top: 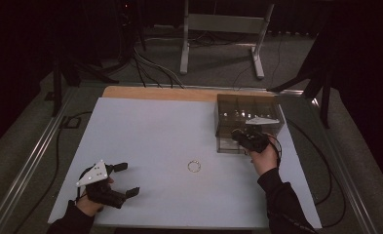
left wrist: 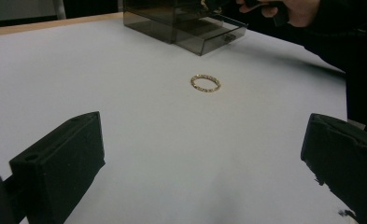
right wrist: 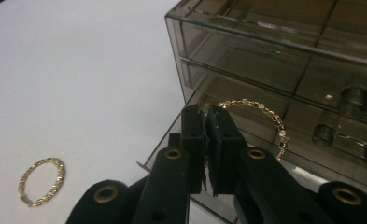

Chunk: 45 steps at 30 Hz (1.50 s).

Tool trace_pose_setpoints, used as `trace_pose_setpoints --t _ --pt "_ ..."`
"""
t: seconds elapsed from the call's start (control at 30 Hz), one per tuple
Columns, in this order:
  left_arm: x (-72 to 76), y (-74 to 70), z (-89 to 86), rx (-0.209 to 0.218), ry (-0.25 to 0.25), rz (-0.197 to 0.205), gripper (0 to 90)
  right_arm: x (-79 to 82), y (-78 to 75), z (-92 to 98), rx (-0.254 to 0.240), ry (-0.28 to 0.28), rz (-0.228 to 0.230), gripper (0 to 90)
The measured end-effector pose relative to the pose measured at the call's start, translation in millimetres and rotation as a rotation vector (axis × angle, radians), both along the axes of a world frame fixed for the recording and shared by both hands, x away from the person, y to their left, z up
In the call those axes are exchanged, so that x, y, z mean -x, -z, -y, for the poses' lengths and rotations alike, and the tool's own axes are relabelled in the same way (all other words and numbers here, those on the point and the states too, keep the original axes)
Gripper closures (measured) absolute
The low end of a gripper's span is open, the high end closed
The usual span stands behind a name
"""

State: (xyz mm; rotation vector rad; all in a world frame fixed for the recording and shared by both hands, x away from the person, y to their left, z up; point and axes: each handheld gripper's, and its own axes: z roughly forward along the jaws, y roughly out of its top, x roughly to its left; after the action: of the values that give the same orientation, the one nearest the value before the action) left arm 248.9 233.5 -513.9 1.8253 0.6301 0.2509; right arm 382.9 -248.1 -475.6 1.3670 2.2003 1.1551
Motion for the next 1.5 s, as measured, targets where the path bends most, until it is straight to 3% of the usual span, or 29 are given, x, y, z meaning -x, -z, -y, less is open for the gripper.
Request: trace_pose_setpoints --t 0.4,0.63,0.93,1.17,1.5 --pt "-0.4 0.5 -0.2 0.001 0.0 -0.002 0.5 -8.8 20.1 0.6 -0.002 0.015 -0.051 86.2" --pt "-0.4 0.7 0.0 -0.003 0.001 -0.002 0.5 -8.7 30.0 -6.6 0.006 -0.01 -0.074 86.1" --pt "-0.5 0.5 -0.5 0.002 0.0 -0.003 0.5 -10.6 31.2 -10.1 0.015 -0.026 -0.079 85.0" --pt "-0.2 0.2 -0.8 0.003 0.001 -0.001 0.5 -9.1 22.1 -11.3 -0.001 -0.025 -0.06 63.3" --pt "-0.2 -0.4 -0.7 0.009 0.0 -0.003 0.5 8.0 -4.1 -31.4 -0.053 -0.111 -0.024 33.3"
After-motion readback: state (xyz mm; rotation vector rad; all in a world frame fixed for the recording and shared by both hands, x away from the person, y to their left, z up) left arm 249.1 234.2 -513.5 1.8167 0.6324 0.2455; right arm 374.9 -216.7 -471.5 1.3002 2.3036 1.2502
